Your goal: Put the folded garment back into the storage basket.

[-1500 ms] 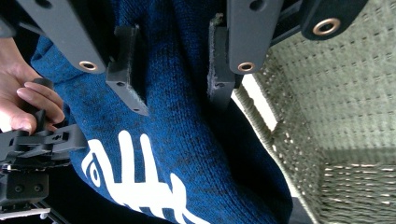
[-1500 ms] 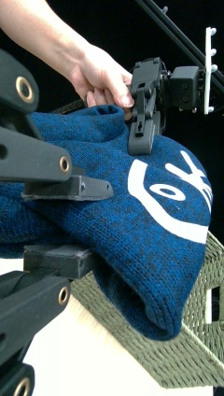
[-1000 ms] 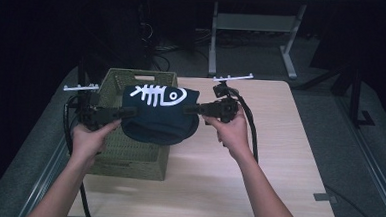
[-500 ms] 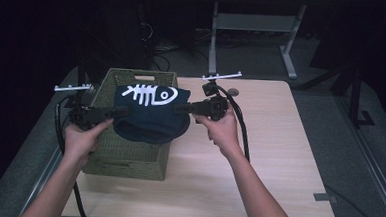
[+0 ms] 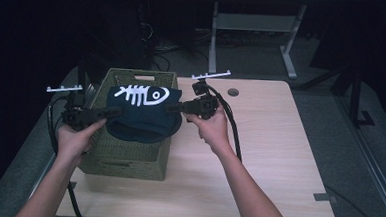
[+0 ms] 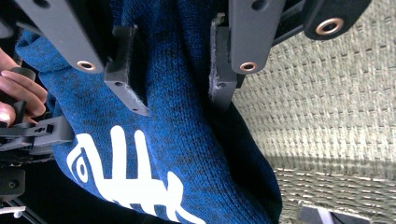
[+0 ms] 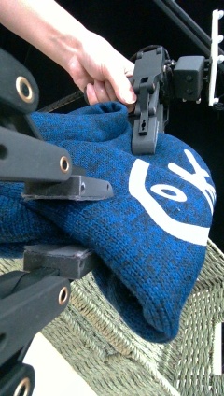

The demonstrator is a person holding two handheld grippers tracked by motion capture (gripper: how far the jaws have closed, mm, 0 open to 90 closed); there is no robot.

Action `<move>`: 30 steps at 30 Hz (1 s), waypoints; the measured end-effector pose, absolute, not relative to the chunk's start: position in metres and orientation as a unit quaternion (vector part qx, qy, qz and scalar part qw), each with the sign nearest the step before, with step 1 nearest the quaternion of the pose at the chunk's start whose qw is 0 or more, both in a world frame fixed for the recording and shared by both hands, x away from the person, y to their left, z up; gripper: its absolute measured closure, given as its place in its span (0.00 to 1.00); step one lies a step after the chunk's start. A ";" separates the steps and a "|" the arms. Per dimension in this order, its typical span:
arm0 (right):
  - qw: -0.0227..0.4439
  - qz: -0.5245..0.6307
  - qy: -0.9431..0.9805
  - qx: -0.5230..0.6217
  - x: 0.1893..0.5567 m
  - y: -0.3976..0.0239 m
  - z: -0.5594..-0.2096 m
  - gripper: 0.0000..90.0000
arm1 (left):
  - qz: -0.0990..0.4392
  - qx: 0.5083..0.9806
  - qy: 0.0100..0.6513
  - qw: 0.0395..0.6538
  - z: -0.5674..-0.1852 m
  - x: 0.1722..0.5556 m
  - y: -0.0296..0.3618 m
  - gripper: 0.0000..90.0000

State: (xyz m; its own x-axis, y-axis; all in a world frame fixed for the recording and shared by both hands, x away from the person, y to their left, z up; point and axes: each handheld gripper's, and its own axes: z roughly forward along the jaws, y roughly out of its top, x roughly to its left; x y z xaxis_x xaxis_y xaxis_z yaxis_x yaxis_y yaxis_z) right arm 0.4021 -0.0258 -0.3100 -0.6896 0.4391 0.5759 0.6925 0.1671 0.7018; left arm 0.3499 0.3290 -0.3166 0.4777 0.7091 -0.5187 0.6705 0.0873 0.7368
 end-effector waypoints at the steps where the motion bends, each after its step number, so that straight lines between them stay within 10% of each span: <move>1: 0.121 -0.524 -0.754 -0.376 0.402 -0.025 -0.311 0.79 | 0.019 0.675 0.512 0.531 -0.317 0.350 0.330 0.69; 30: 0.126 -0.504 -0.767 -0.377 0.413 0.026 -0.333 0.79 | 0.036 0.660 0.559 0.501 -0.337 0.351 0.369 0.68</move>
